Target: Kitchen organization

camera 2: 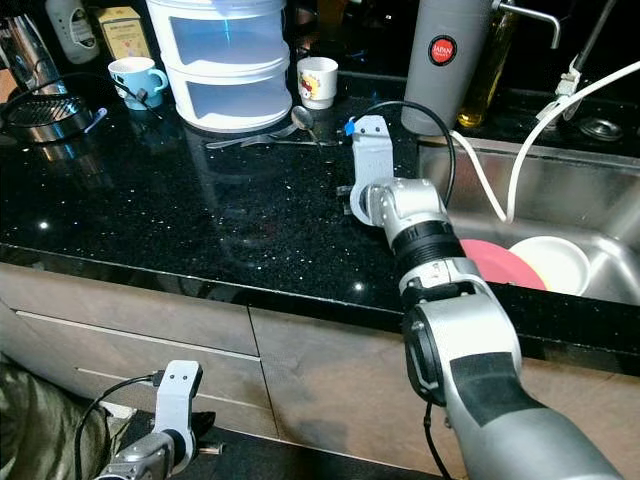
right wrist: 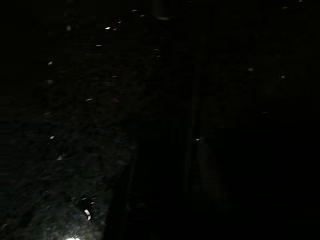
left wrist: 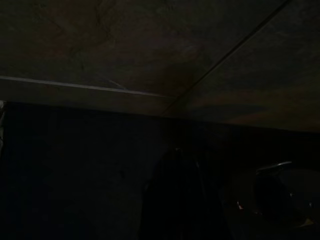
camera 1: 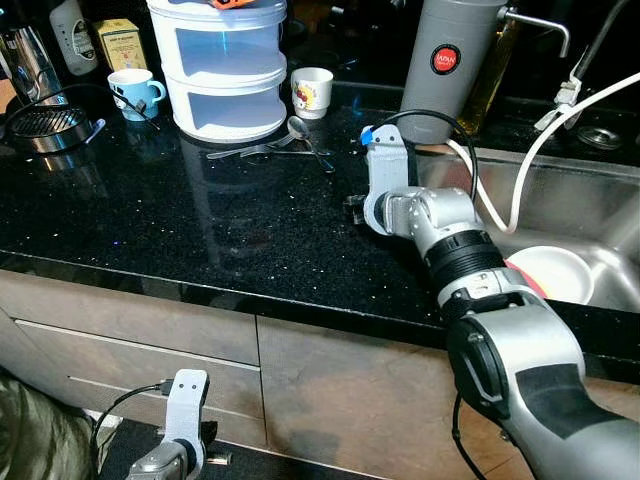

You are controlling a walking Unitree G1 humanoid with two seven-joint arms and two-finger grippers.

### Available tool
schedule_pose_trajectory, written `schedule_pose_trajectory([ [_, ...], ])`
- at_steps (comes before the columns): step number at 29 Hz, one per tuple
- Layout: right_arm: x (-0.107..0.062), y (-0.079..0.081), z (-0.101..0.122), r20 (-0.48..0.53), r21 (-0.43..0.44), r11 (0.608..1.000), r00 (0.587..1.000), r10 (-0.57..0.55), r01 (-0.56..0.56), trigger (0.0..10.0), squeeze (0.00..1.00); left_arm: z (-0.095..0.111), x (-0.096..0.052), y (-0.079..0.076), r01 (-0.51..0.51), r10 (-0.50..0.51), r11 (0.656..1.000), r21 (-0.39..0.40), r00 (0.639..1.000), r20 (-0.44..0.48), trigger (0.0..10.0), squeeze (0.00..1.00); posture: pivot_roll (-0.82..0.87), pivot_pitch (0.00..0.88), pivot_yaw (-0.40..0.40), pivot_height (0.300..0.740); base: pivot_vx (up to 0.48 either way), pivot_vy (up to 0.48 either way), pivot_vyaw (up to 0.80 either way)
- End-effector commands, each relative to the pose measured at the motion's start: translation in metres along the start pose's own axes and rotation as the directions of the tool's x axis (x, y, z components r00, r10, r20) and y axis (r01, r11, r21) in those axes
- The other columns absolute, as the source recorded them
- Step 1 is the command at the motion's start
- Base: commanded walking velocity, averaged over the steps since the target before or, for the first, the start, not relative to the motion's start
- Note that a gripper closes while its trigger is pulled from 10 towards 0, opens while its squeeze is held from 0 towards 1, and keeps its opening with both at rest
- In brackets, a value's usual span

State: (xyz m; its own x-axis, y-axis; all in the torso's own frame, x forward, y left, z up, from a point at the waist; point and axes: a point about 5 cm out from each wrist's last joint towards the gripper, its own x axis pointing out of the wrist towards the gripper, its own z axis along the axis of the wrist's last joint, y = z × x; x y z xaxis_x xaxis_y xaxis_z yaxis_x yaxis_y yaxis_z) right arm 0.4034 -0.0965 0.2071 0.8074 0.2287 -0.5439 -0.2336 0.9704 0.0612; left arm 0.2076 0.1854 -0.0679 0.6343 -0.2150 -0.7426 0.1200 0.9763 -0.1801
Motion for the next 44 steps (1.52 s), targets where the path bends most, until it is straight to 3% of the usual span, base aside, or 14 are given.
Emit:
schedule_pose_trajectory([
  [1,0.007,0.003,-0.022,-0.102,0.018,1.000,0.995,0.020,-0.019,0.0,0.00,0.002,0.001,-0.003,0.010,-0.011,1.000,0.003,1.000,0.007,10.0,0.00,-0.02,0.017,-0.033,0.740,0.000,0.000,0.00],
  [21,0.004,-0.004,-0.015,-0.064,0.037,0.999,0.998,-0.019,0.021,0.0,0.00,0.006,0.003,-0.006,0.020,-0.020,1.000,0.005,1.000,0.016,10.0,0.00,-0.02,0.015,-0.031,0.740,0.000,0.000,0.00],
  [25,0.001,-0.016,-0.007,-0.005,0.062,0.995,0.997,-0.078,0.078,0.0,0.00,0.006,0.003,-0.005,0.021,-0.021,1.000,0.005,1.000,0.016,10.0,0.00,-0.02,0.016,-0.029,0.740,0.000,0.000,0.00],
  [27,-0.002,-0.019,0.005,0.091,0.064,0.997,0.994,-0.059,0.053,0.0,0.00,0.007,0.003,-0.006,0.023,-0.023,1.000,0.004,1.000,0.017,10.0,0.00,-0.02,0.014,-0.029,0.740,0.000,0.000,0.00],
  [28,-0.004,-0.018,0.011,0.139,0.059,0.998,0.989,-0.044,0.036,0.8,0.00,0.007,0.003,-0.006,0.024,-0.024,1.000,0.005,1.000,0.018,10.0,0.00,-0.02,0.016,-0.028,0.740,0.000,0.000,0.00],
  [29,-0.006,-0.017,0.017,0.190,0.057,0.998,0.982,-0.018,0.007,7.0,0.00,0.007,0.003,-0.006,0.025,-0.025,1.000,0.005,1.000,0.018,10.0,0.00,-0.02,0.015,-0.028,0.740,0.000,0.000,0.00],
  [30,-0.008,-0.016,0.022,0.223,0.083,0.996,0.975,0.009,-0.028,10.0,0.00,0.007,0.003,-0.006,0.026,-0.026,1.000,0.006,0.999,0.018,10.0,0.00,-0.02,0.015,-0.031,0.740,0.000,0.000,0.00],
  [32,-0.009,-0.016,0.024,0.244,0.102,0.993,0.969,0.027,-0.053,10.0,0.00,0.007,0.003,-0.007,0.027,-0.027,1.000,0.007,0.999,0.019,10.0,0.00,-0.02,0.015,-0.031,0.740,0.000,0.000,0.00],
  [33,-0.011,-0.014,0.028,0.277,0.099,0.991,0.959,0.060,-0.090,10.0,0.07,0.007,0.003,-0.007,0.028,-0.028,1.000,0.006,0.999,0.019,10.0,0.00,-0.02,0.013,-0.030,0.740,0.000,0.000,0.00],
  [34,-0.013,-0.011,0.034,0.333,0.057,0.991,0.938,0.094,-0.120,10.0,0.61,0.007,0.003,-0.007,0.029,-0.029,1.000,0.007,0.999,0.020,10.0,0.00,-0.02,0.015,-0.031,0.740,0.000,0.000,0.00],
  [35,-0.013,-0.011,0.034,0.333,0.057,0.991,0.938,0.094,-0.120,10.0,0.61,0.007,0.003,-0.007,0.029,-0.029,1.000,0.007,0.999,0.020,10.0,0.00,-0.02,0.015,-0.031,0.740,0.000,0.000,0.00],
  [36,-0.014,-0.009,0.036,0.350,0.042,0.989,0.929,0.119,-0.143,10.0,1.00,0.006,0.003,-0.008,0.029,-0.029,1.000,0.006,0.999,0.020,10.0,0.00,-0.02,0.014,-0.032,0.740,0.000,0.000,0.00],
  [39,-0.014,-0.006,0.037,0.355,0.033,0.986,0.924,0.142,-0.164,10.0,1.00,0.006,0.003,-0.008,0.029,-0.029,1.000,0.005,0.999,0.021,10.0,0.00,-0.02,0.014,-0.034,0.740,0.000,0.000,0.00],
  [44,-0.007,-0.002,0.028,0.290,-0.105,0.987,0.946,0.147,-0.121,10.0,1.00,0.006,0.003,-0.007,0.029,-0.030,1.000,0.003,0.999,0.020,10.0,0.00,-0.01,0.011,-0.037,0.740,0.000,0.000,0.00],
])
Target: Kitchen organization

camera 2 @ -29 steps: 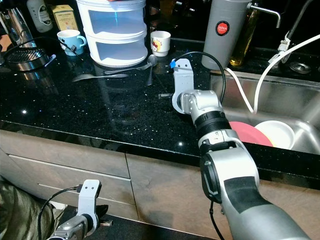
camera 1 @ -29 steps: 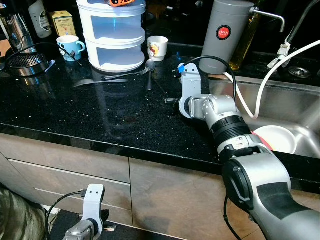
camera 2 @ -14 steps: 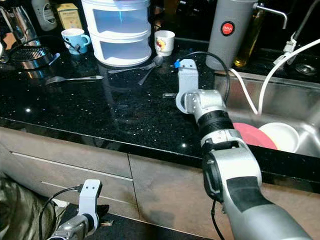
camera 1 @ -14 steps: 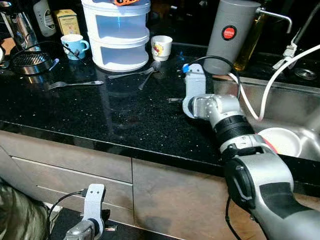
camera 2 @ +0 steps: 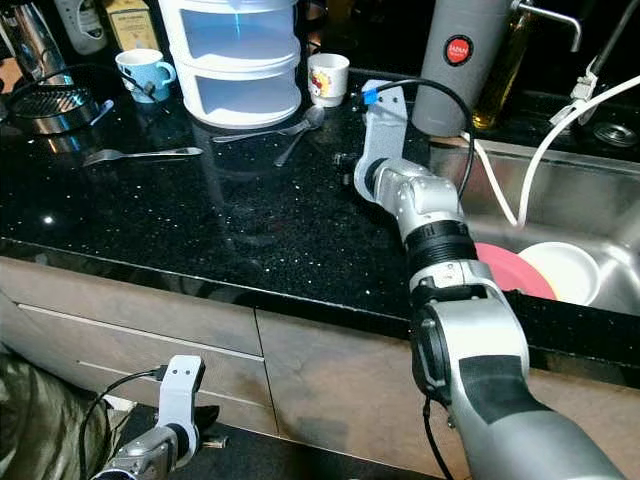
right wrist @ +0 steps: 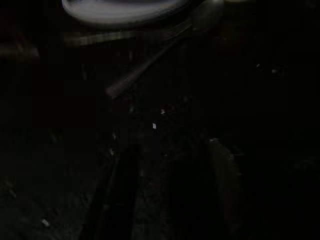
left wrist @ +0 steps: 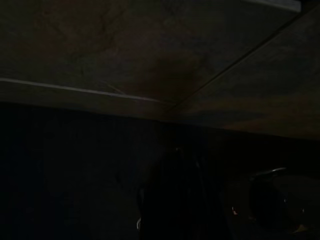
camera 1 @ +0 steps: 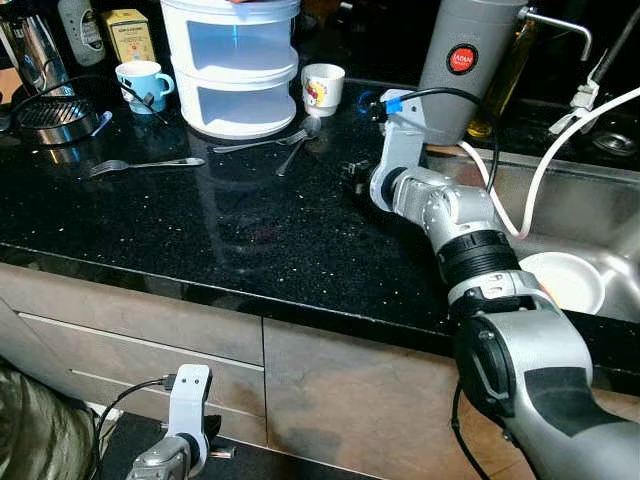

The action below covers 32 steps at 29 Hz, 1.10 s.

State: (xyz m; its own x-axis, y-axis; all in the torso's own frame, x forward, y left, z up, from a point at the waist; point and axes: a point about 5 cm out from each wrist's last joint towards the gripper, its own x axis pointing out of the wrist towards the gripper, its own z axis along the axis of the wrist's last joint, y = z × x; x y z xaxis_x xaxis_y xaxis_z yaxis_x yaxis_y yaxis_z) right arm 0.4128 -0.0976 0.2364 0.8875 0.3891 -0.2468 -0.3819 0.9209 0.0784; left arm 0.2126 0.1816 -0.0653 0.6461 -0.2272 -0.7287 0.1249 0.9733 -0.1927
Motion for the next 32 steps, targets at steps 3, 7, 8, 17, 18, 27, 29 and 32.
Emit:
schedule_pose_trajectory([
  [3,0.003,0.002,-0.008,-0.049,-0.116,0.993,0.999,-0.005,-0.001,10.0,1.00,0.000,0.001,-0.003,0.017,-0.017,1.000,0.008,1.000,0.002,10.0,0.00,-0.01,0.012,-0.035,0.740,0.000,0.000,0.00],
  [7,0.005,0.001,-0.022,-0.138,-0.151,0.988,0.990,-0.038,0.017,10.0,0.00,0.000,0.001,-0.004,0.018,-0.018,1.000,0.010,1.000,0.001,10.0,0.00,-0.02,0.012,-0.036,0.740,0.000,0.000,0.00],
  [8,0.005,0.001,-0.022,-0.138,-0.151,0.988,0.990,-0.038,0.017,10.0,0.00,0.000,0.001,-0.004,0.018,-0.018,1.000,0.010,1.000,0.001,10.0,0.00,-0.02,0.012,-0.036,0.740,0.000,0.000,0.00],
  [17,0.005,-0.007,-0.028,-0.160,-0.095,0.993,0.984,-0.079,0.064,10.0,0.00,0.000,0.001,-0.004,0.022,-0.022,1.000,0.011,1.000,0.000,10.0,0.00,-0.01,0.009,-0.039,0.740,0.000,0.000,0.00],
  [18,0.005,-0.007,-0.029,-0.158,-0.085,0.994,0.984,-0.078,0.065,10.0,0.00,0.000,0.001,-0.004,0.023,-0.023,1.000,0.011,1.000,0.001,10.0,0.00,-0.01,0.011,-0.040,0.740,0.000,0.000,0.00],
  [27,0.003,-0.011,-0.038,-0.237,-0.064,0.996,0.969,-0.073,0.059,6.8,0.00,0.001,0.002,-0.005,0.026,-0.026,1.000,0.011,1.000,0.008,10.0,0.00,-0.01,0.016,-0.041,0.740,0.000,0.000,0.00],
  [29,0.000,-0.023,-0.042,-0.277,-0.144,0.985,0.951,-0.135,0.098,0.0,0.00,0.001,0.001,-0.005,0.026,-0.026,1.000,0.007,1.000,0.011,10.0,0.00,-0.02,0.017,-0.043,0.740,0.000,0.000,0.00],
  [32,-0.003,-0.029,-0.044,-0.289,-0.160,0.980,0.943,-0.162,0.119,0.0,0.00,0.001,0.001,-0.005,0.025,-0.025,1.000,0.004,1.000,0.013,10.0,0.00,-0.02,0.019,-0.045,0.740,0.000,0.000,0.00],
])
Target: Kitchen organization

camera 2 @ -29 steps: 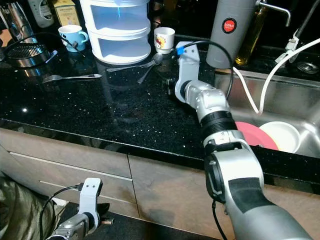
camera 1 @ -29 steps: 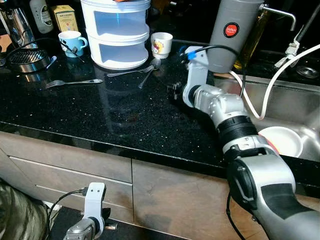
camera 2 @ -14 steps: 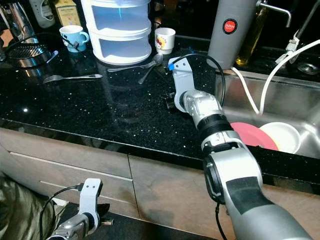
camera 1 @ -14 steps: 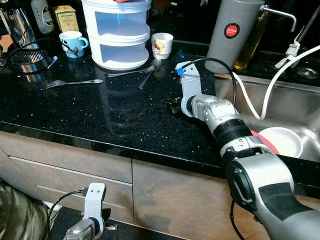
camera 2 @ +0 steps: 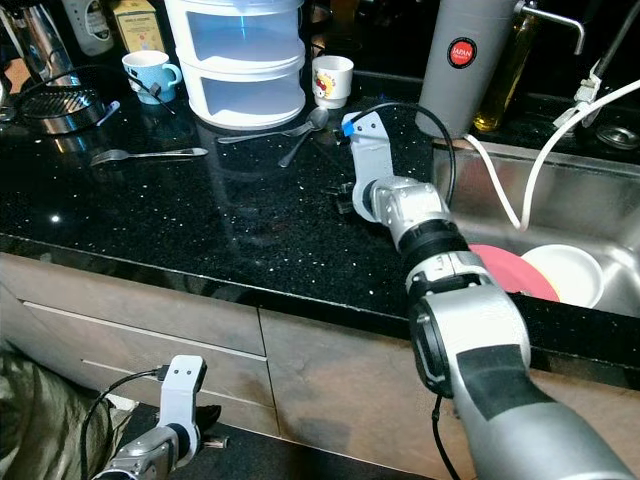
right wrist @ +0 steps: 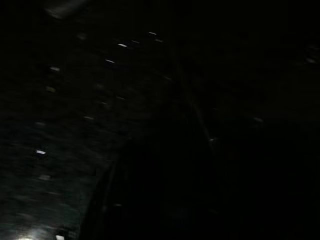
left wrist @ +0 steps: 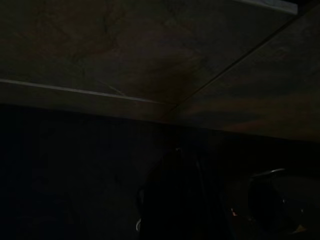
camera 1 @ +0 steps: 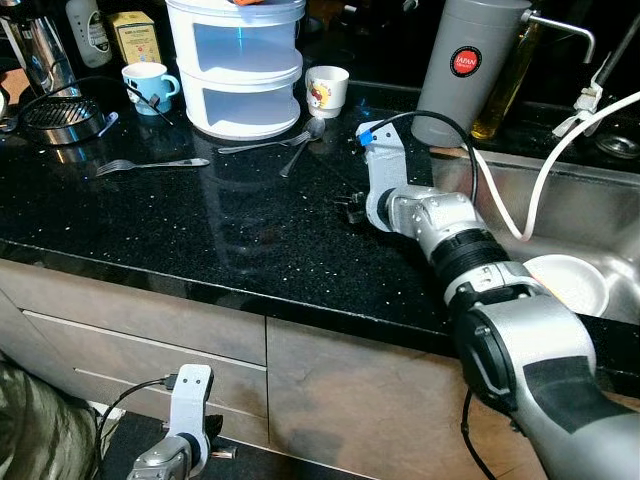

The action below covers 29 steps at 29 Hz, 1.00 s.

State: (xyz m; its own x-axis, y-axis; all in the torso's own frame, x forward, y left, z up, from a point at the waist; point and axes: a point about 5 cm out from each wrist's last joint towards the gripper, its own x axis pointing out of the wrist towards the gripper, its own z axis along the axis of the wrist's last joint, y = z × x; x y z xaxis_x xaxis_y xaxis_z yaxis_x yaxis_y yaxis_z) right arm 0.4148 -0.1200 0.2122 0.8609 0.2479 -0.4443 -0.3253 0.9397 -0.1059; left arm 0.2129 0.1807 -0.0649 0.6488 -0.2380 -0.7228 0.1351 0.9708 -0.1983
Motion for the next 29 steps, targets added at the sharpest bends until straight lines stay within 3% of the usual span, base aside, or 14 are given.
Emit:
schedule_pose_trajectory([
  [1,0.003,-0.004,-0.022,-0.099,0.008,1.000,0.995,-0.016,0.017,0.0,0.00,0.000,0.001,-0.004,0.014,-0.014,1.000,-0.001,1.000,0.008,10.0,0.00,-0.02,0.019,-0.045,0.740,0.000,0.000,0.00],
  [14,0.001,-0.008,-0.031,-0.164,-0.042,0.998,0.986,0.037,-0.044,0.0,0.00,0.004,0.002,-0.006,0.021,-0.021,1.000,0.000,1.000,0.019,10.0,0.00,-0.03,0.019,-0.042,0.740,0.000,0.000,0.00],
  [15,0.000,-0.006,-0.019,-0.073,-0.025,0.996,0.994,0.084,-0.086,0.0,0.00,0.004,0.002,-0.006,0.021,-0.021,1.000,0.000,1.000,0.018,10.0,0.00,-0.03,0.018,-0.043,0.740,0.000,0.000,0.00],
  [17,0.000,-0.005,-0.013,-0.027,-0.013,0.995,0.994,0.103,-0.104,0.0,0.00,0.004,0.002,-0.006,0.021,-0.021,1.000,-0.001,1.000,0.018,10.0,0.00,-0.03,0.018,-0.043,0.740,0.000,0.000,0.00],
  [18,-0.002,-0.005,-0.001,0.061,0.005,0.994,0.992,0.110,-0.110,7.6,0.00,0.004,0.002,-0.006,0.022,-0.022,1.000,0.001,1.000,0.017,10.0,0.00,-0.03,0.019,-0.041,0.740,0.000,0.000,0.00],
  [20,-0.003,-0.005,0.006,0.117,0.018,0.994,0.987,0.109,-0.112,7.6,0.00,0.004,0.003,-0.006,0.022,-0.022,1.000,0.002,1.000,0.016,10.0,0.00,-0.02,0.019,-0.043,0.740,0.000,0.000,0.00],
  [21,-0.007,-0.005,0.022,0.243,0.049,0.989,0.962,0.122,-0.138,10.0,0.10,0.004,0.003,-0.006,0.023,-0.023,1.000,0.001,1.000,0.016,10.0,0.00,-0.02,0.021,-0.043,0.740,0.000,0.000,0.00],
  [22,-0.007,-0.005,0.022,0.243,0.049,0.989,0.962,0.122,-0.138,10.0,0.10,0.004,0.003,-0.006,0.023,-0.023,1.000,0.001,1.000,0.016,10.0,0.00,-0.02,0.021,-0.043,0.740,0.000,0.000,0.00],
  [23,-0.012,-0.006,0.035,0.352,0.089,0.980,0.926,0.137,-0.179,10.0,1.00,0.003,0.003,-0.006,0.024,-0.024,1.000,0.000,1.000,0.017,10.0,0.00,-0.02,0.023,-0.043,0.740,0.000,0.000,0.00],
  [24,-0.018,-0.009,0.049,0.444,0.114,0.972,0.886,0.133,-0.204,10.0,1.00,0.003,0.003,-0.007,0.025,-0.025,1.000,-0.001,1.000,0.017,10.0,0.00,-0.02,0.026,-0.044,0.740,0.000,0.000,0.00],
  [26,-0.019,-0.009,0.051,0.451,0.108,0.973,0.882,0.135,-0.205,10.0,1.00,0.002,0.002,-0.007,0.026,-0.026,1.000,-0.001,1.000,0.017,10.0,0.00,-0.01,0.026,-0.043,0.740,0.000,0.000,0.00],
  [29,-0.019,-0.007,0.053,0.431,0.008,0.981,0.886,0.171,-0.194,10.0,1.00,0.001,0.002,-0.007,0.026,-0.026,1.000,-0.004,1.000,0.017,10.0,0.00,-0.01,0.033,-0.047,0.740,0.000,0.000,0.00],
])
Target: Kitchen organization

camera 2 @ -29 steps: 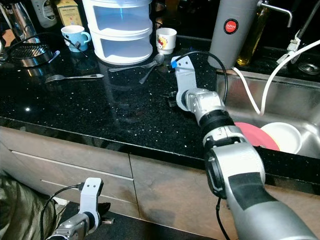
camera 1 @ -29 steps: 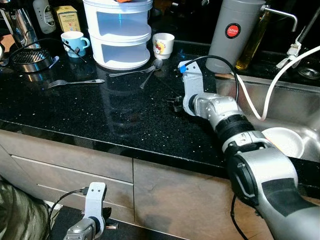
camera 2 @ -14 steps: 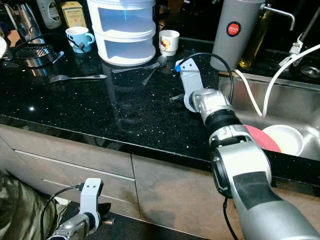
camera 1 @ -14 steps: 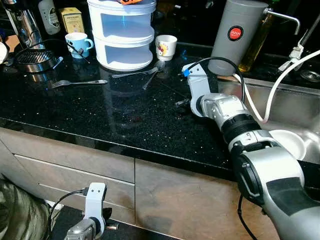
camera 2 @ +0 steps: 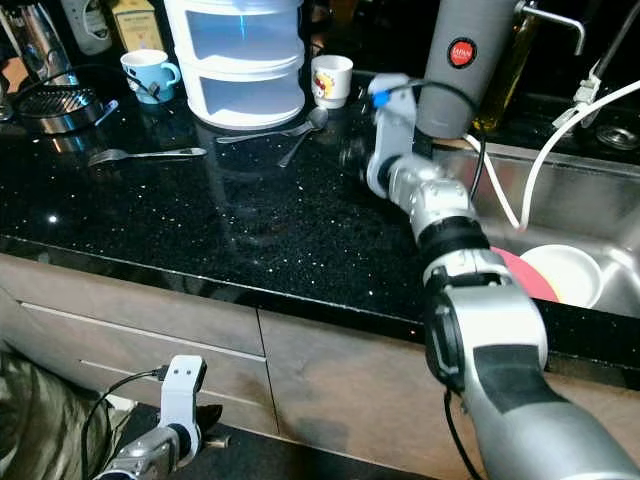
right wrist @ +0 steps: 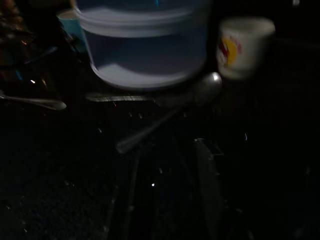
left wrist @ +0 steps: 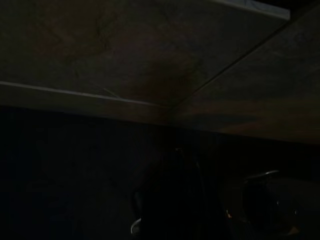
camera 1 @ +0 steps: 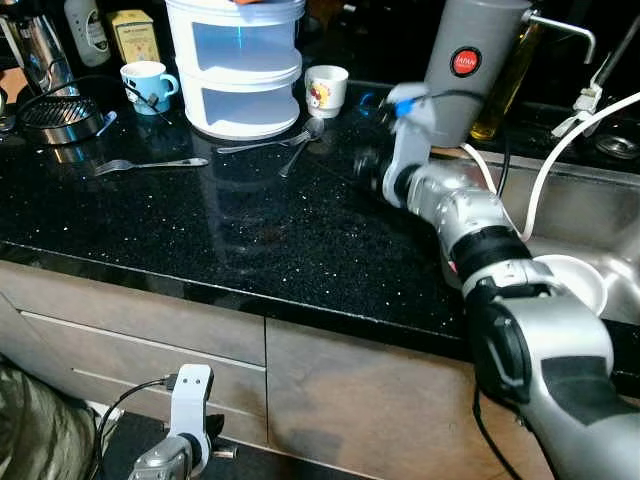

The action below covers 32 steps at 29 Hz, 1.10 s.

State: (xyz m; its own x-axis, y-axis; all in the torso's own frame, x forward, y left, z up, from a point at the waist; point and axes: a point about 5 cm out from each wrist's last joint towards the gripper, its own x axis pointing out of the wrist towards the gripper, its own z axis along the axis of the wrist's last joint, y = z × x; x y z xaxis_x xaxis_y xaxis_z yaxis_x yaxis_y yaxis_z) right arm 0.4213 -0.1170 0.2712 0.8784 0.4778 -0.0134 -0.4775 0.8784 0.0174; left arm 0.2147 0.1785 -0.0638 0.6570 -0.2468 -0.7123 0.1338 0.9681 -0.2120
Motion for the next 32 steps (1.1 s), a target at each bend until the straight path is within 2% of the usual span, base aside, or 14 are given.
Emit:
schedule_pose_trajectory([
  [1,-0.001,-0.001,-0.004,-0.029,-0.063,0.998,1.000,0.010,-0.011,10.0,1.00,-0.002,0.001,-0.005,0.017,-0.017,1.000,0.005,1.000,0.003,10.0,0.00,-0.01,0.035,-0.048,0.740,0.000,0.000,0.00],
  [2,-0.001,-0.001,-0.004,-0.029,-0.063,0.998,1.000,0.010,-0.011,10.0,1.00,-0.002,0.001,-0.005,0.017,-0.017,1.000,0.005,1.000,0.003,10.0,0.00,-0.01,0.035,-0.048,0.740,0.000,0.000,0.00],
  [3,-0.001,-0.002,-0.010,-0.087,-0.184,0.983,0.996,0.000,-0.016,10.0,1.00,-0.003,0.000,-0.004,0.017,-0.017,1.000,0.004,1.000,0.003,10.0,0.00,-0.01,0.040,-0.051,0.740,0.000,0.000,0.00],
  [4,-0.001,-0.003,-0.013,-0.116,-0.231,0.973,0.993,-0.004,-0.023,10.0,1.00,-0.004,0.000,-0.004,0.017,-0.017,1.000,0.003,1.000,0.002,10.0,0.00,-0.01,0.044,-0.053,0.740,0.000,0.000,0.00],
  [9,-0.004,-0.006,-0.027,-0.218,-0.325,0.943,0.976,-0.006,-0.067,10.0,1.00,-0.006,-0.001,-0.003,0.018,-0.018,1.000,0.002,1.000,-0.001,10.0,0.00,0.00,0.049,-0.055,0.740,0.000,0.000,0.00],
  [10,-0.007,-0.011,-0.038,-0.299,-0.370,0.924,0.954,-0.023,-0.094,10.0,1.00,-0.007,-0.001,-0.003,0.019,-0.019,1.000,0.002,1.000,-0.003,10.0,0.00,0.00,0.051,-0.055,0.740,0.000,0.000,0.00],
  [13,-0.013,-0.018,-0.048,-0.391,-0.364,0.926,0.919,-0.059,-0.096,10.0,1.00,-0.008,-0.001,-0.003,0.021,-0.021,1.000,0.003,1.000,-0.005,10.0,0.00,0.00,0.052,-0.056,0.740,0.000,0.000,0.00],
  [14,-0.014,-0.019,-0.051,-0.416,-0.357,0.928,0.907,-0.061,-0.102,10.0,0.16,-0.009,-0.002,-0.003,0.023,-0.023,1.000,0.003,1.000,-0.005,10.0,0.00,0.00,0.051,-0.056,0.740,0.000,0.000,0.00],
  [15,-0.015,-0.020,-0.052,-0.425,-0.352,0.930,0.903,-0.058,-0.106,10.0,0.16,-0.009,-0.002,-0.004,0.023,-0.023,1.000,0.003,1.000,-0.006,10.0,0.00,0.00,0.051,-0.056,0.740,0.000,0.000,0.00],
  [16,-0.016,-0.021,-0.051,-0.427,-0.327,0.941,0.902,-0.064,-0.088,10.0,0.00,-0.009,-0.002,-0.004,0.024,-0.024,1.000,0.004,1.000,-0.005,10.0,0.00,0.00,0.052,-0.057,0.740,0.000,0.000,0.00],
  [17,-0.017,-0.024,-0.049,-0.427,-0.275,0.960,0.901,-0.079,-0.046,10.0,0.00,-0.008,-0.001,-0.004,0.026,-0.026,1.000,0.000,1.000,-0.002,10.0,0.00,-0.01,0.049,-0.055,0.740,0.000,0.000,0.00],
  [25,-0.018,-0.027,-0.044,-0.428,-0.125,0.992,0.901,-0.067,0.014,10.0,0.00,-0.005,-0.001,-0.004,0.032,-0.032,0.999,0.008,0.999,0.004,10.0,0.00,0.00,0.044,-0.054,0.740,0.000,0.000,0.00],
  [28,-0.019,-0.027,-0.041,-0.425,-0.005,0.998,0.904,-0.056,0.060,10.0,0.00,-0.004,0.000,-0.005,0.035,-0.035,0.999,0.010,0.999,0.008,10.0,0.00,0.00,0.043,-0.055,0.740,0.000,0.000,0.00],
  [32,-0.019,-0.029,-0.039,-0.395,0.030,0.996,0.916,-0.067,0.086,10.0,0.00,-0.004,0.000,-0.005,0.037,-0.038,0.999,0.012,0.999,0.008,10.0,0.00,0.00,0.046,-0.054,0.740,0.000,0.000,0.00],
])
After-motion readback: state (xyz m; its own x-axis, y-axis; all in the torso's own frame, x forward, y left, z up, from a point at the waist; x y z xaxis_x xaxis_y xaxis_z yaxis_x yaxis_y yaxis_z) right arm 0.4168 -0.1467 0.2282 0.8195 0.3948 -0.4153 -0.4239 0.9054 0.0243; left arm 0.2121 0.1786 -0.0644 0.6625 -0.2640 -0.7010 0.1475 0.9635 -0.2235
